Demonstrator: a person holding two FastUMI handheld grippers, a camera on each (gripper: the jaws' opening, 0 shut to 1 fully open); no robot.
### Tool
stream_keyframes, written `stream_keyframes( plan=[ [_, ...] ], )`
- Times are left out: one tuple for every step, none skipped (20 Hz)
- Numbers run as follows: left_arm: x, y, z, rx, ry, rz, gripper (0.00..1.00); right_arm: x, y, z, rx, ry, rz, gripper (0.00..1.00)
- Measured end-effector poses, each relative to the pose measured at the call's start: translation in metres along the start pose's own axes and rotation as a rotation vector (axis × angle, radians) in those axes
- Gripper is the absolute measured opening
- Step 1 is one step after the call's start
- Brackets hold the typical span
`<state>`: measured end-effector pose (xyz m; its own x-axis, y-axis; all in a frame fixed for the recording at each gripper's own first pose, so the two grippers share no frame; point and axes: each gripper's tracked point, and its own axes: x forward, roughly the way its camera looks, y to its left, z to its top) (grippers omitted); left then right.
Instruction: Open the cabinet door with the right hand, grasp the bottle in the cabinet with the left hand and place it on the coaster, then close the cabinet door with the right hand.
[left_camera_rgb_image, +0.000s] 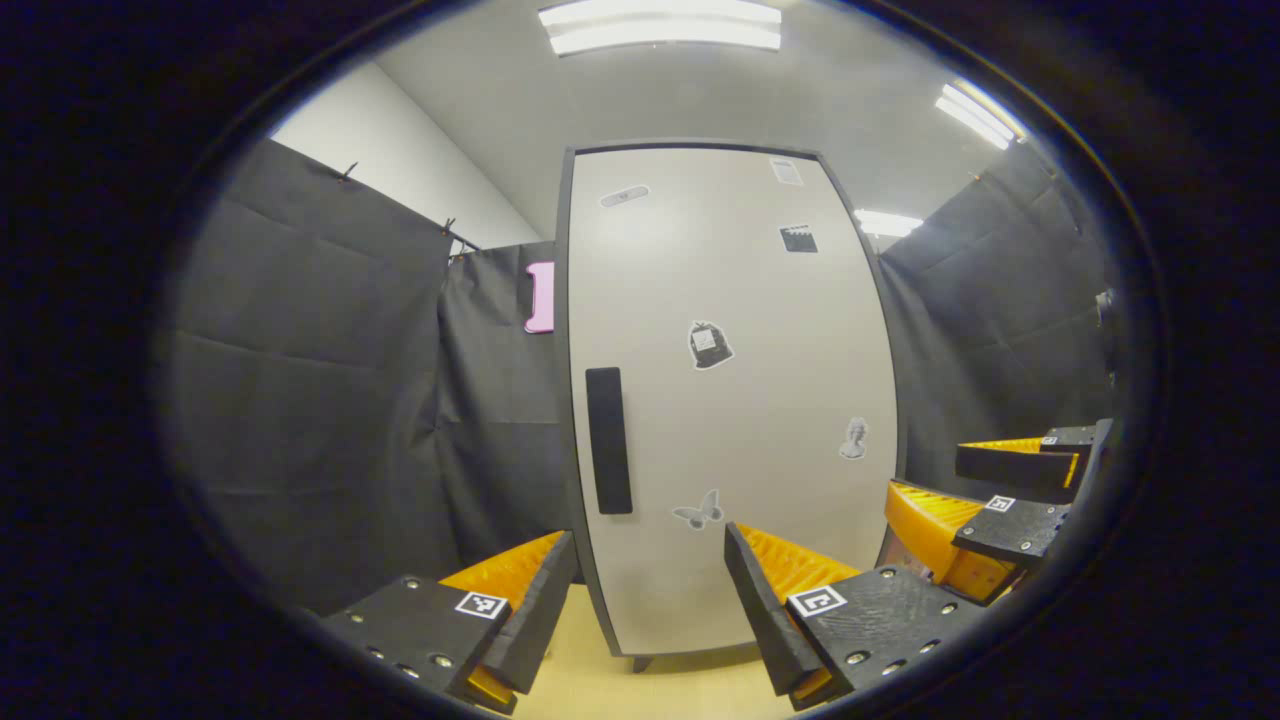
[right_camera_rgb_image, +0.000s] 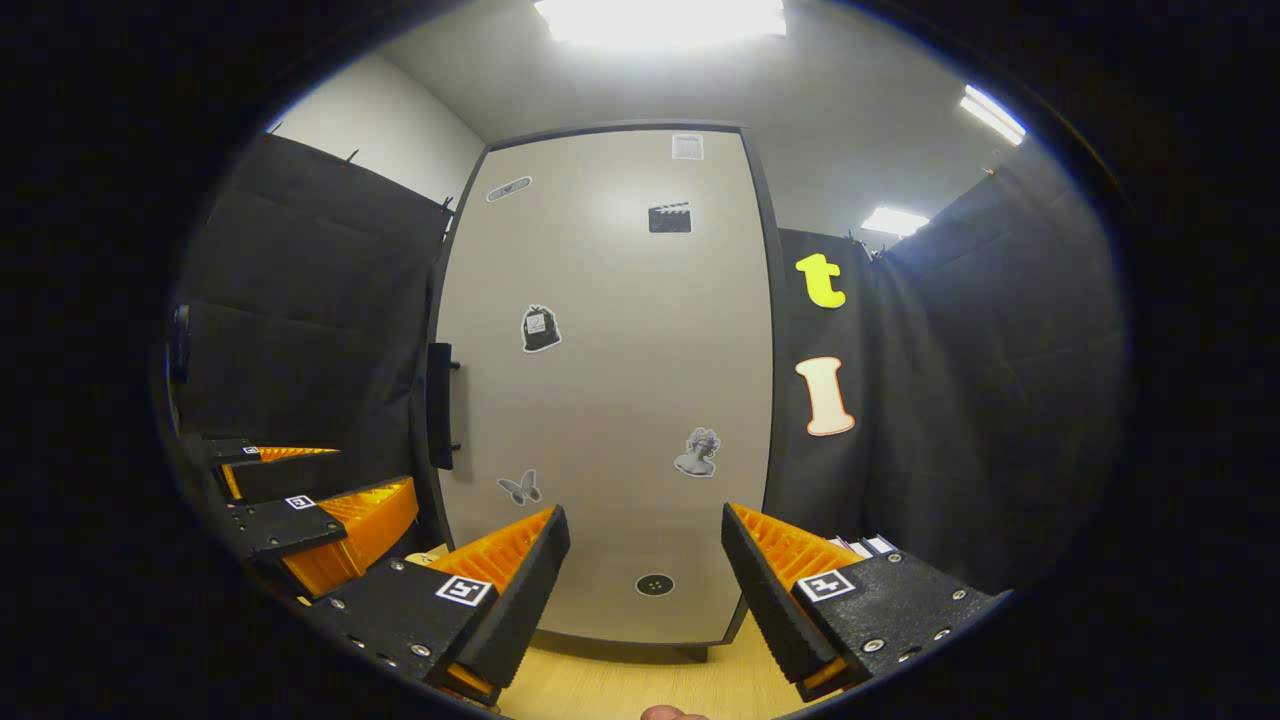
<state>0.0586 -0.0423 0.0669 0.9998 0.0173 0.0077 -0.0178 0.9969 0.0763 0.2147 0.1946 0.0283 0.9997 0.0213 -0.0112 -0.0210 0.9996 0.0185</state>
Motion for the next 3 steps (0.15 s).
stream_keyframes(
  plan=[
    [0.0000,0.0003,-0.0001,0.002,0.000,0.002,0.86,0.0001,0.0012,-0.0001,-0.002,0.001,0.002,0.95],
    [0.0003,0.0004,-0.0006,0.002,0.001,0.005,0.86,0.0002,0.0021,-0.0005,-0.003,0.002,0.004,0.95],
    [0.0006,0.0004,-0.0009,0.001,0.003,0.007,0.80,-0.0001,0.0022,-0.0003,-0.002,0.002,0.004,0.95]
  ],
)
